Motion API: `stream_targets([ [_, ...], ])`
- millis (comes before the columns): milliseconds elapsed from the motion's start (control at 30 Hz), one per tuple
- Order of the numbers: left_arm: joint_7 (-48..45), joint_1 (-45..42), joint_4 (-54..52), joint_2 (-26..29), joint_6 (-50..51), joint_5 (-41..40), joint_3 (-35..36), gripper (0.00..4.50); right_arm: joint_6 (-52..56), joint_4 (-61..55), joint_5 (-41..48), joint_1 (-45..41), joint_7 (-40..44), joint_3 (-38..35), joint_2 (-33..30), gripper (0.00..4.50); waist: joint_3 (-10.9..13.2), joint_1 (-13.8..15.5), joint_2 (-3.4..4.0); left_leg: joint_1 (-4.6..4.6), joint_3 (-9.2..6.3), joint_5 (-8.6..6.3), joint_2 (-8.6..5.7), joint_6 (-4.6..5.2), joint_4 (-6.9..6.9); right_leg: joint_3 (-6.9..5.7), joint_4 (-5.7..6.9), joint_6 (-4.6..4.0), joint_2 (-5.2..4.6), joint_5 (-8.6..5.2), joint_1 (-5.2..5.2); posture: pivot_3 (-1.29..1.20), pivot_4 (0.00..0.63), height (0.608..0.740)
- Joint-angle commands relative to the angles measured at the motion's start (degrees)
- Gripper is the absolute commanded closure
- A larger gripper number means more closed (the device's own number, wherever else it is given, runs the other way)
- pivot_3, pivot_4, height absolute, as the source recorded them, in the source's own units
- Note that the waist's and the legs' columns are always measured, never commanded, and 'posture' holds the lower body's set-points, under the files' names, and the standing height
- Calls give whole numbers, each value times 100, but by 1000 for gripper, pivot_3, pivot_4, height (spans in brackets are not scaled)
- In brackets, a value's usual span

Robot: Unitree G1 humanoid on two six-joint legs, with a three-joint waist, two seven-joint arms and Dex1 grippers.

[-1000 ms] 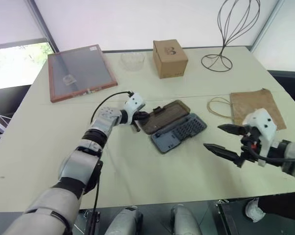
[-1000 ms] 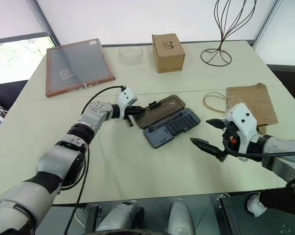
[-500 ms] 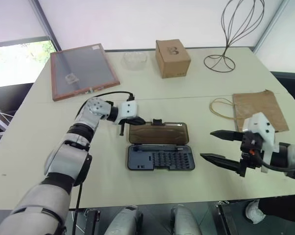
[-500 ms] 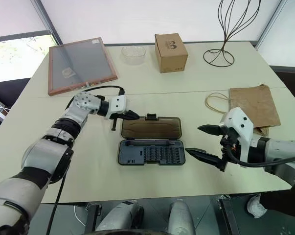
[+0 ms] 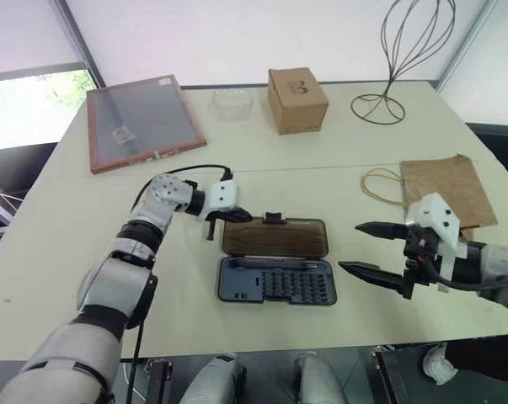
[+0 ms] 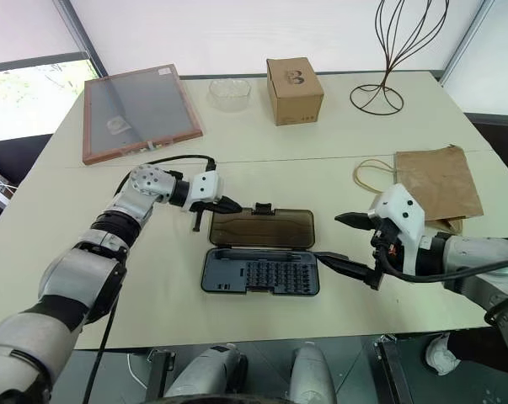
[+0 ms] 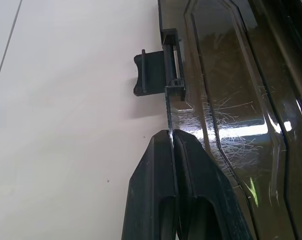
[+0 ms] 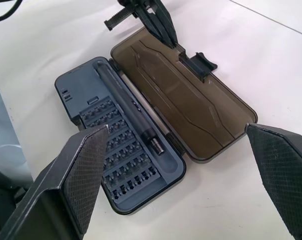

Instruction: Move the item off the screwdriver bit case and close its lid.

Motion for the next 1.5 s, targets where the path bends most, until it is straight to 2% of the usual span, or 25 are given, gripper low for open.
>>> stream_targets([
  [33,-66,45,-368,137,150,-74,64,4438,-150,10,-44,-107,33,-29,44,0,0,-2,0,0,0,0,0,0,0,0,0,0,0,0,0,0,150,740],
  [433,-46,263,-982,301,614,-172,93,4438,-302,269,-263,-324,74,255,130,0,0,-3,0,0,0,0,1,0,-2,0,0,0,1,0,-2,0,150,740],
  [467,-31,262,-983,301,637,-167,94,3892,-311,284,-279,-335,81,272,133,0,0,-1,0,1,0,0,1,0,-1,0,0,0,1,0,-1,0,150,740],
  [500,-15,263,-986,299,655,-167,99,3676,-318,294,-292,-343,86,283,134,0,0,2,0,0,0,0,0,0,-1,0,0,0,1,0,-1,0,150,740],
  [667,106,269,-999,300,678,-184,131,1173,-296,344,-306,-385,37,259,162,0,0,-1,0,0,0,0,0,0,0,0,0,0,0,0,-1,0,150,740],
  [700,127,245,-1008,277,816,-292,225,531,-285,359,-313,-402,22,258,169,0,0,1,0,0,0,0,0,0,0,0,0,0,0,0,-1,0,150,740],
  [733,167,192,-1044,238,1134,-503,408,110,-279,369,-316,-416,13,257,176,0,0,2,0,0,0,0,0,0,0,0,0,0,0,0,-1,0,150,740],
  [867,-24,221,-1906,359,3079,-1641,1200,41,-368,520,-367,-544,-22,250,254,0,0,-19,0,-2,-1,0,1,0,0,0,2,0,1,0,-4,0,150,740],
  [1000,-153,1332,-4379,971,4920,-2418,1334,41,-505,1168,-890,-1351,-700,523,610,0,-3,-220,6,1,-2,0,2,0,-5,3,11,0,-2,0,-9,0,150,740],
  [1100,297,2395,-6635,1439,6318,-3130,1537,859,-818,1792,-1534,-2060,-1058,946,866,0,-3,-325,10,10,-1,0,5,0,-20,6,10,0,0,0,-11,0,150,740],
  [1167,575,2969,-7680,1645,6853,-3476,1636,1899,-947,2086,-1761,-2370,-1054,1172,1005,0,-2,-322,10,7,-1,0,6,-1,-25,8,13,0,2,0,-21,0,150,740],
  [1233,846,3411,-8299,1743,7103,-3658,1700,2909,-1066,2311,-1936,-2583,-973,1364,1117,0,-2,-267,10,6,-3,0,6,-1,-24,8,15,-1,2,0,-21,0,150,740],
  [1333,1188,4300,-9022,1865,7036,-3614,1617,4447,-1272,2834,-2247,-3016,-872,1737,1341,0,-1,-280,13,11,0,0,4,-1,-21,9,3,-2,2,0,-6,0,150,740],
  [1500,1301,4894,-9098,2232,6108,-2835,994,4447,-1430,3479,-2617,-3482,-729,2063,1554,0,1,-207,16,14,0,0,4,-2,-24,10,-2,-3,4,0,-3,0,150,740],
])
